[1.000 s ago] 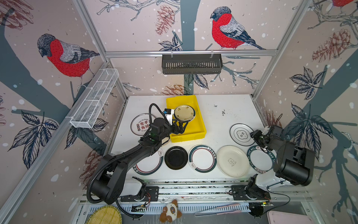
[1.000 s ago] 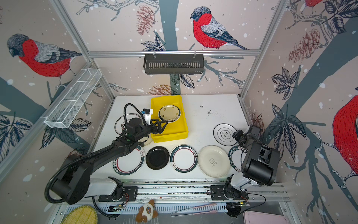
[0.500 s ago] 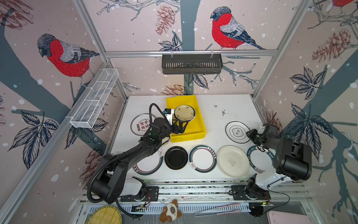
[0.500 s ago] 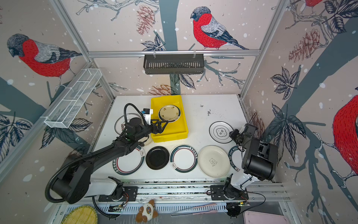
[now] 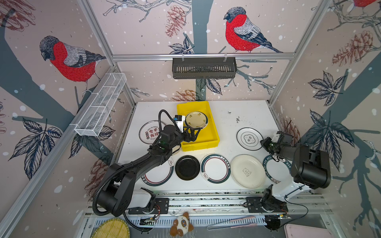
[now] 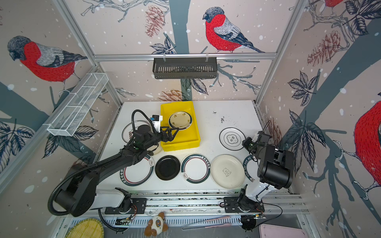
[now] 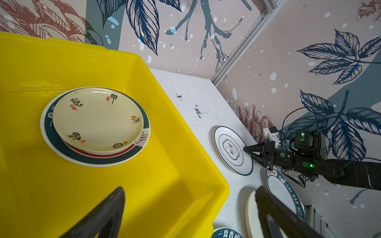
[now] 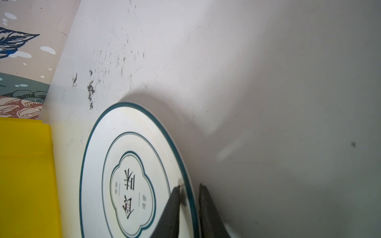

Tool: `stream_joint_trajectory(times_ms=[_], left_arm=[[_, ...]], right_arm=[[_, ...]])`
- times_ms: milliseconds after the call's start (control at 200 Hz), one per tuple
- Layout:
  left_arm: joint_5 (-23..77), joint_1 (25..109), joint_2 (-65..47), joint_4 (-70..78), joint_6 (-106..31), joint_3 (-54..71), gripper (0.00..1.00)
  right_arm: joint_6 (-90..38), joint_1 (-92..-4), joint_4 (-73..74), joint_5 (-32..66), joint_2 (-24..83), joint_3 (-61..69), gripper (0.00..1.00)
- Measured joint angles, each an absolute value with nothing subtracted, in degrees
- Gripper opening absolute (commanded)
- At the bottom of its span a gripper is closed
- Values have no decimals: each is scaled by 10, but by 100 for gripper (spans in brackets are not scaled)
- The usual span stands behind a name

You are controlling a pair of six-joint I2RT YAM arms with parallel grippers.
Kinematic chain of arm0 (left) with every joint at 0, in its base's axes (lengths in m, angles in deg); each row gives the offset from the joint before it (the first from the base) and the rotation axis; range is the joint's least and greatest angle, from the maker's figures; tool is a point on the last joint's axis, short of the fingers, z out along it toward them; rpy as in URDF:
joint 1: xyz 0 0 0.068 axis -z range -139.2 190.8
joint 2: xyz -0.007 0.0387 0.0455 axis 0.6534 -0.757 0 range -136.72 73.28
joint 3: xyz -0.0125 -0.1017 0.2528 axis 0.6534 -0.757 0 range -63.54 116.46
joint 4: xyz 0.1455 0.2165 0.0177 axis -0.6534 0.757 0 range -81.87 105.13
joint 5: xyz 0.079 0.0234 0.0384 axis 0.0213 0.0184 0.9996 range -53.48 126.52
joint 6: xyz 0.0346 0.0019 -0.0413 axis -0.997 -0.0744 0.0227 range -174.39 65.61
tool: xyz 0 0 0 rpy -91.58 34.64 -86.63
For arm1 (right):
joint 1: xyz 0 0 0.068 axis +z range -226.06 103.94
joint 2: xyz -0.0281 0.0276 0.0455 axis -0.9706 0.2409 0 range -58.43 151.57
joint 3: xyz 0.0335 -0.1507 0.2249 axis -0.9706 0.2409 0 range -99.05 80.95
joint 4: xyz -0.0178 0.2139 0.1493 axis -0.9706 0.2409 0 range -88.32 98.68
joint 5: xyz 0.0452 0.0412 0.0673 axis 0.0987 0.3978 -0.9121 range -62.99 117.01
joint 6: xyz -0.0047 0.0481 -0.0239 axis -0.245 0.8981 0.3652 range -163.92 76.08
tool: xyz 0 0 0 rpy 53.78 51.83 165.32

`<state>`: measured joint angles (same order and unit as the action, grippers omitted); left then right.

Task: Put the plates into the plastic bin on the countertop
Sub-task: 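Move the right gripper to the white teal-rimmed plate and grasp its edge, then lift the teal-rimmed plate upright toward the left gripper while the left gripper approaches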

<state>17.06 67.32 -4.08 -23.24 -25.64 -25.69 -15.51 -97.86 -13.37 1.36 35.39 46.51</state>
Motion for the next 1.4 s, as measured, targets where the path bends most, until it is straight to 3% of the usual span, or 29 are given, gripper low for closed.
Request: stream_joint_trajectory(times_ms=[801, 1403], left_arm=[[149, 673, -55, -238, -231, -253, 98], [128, 684, -55, -235, -229, -241, 97]], right_arm=[[-126, -959, -151, -14, 352, 476, 2], [-96, -929, -85, 11, 117, 522, 1]])
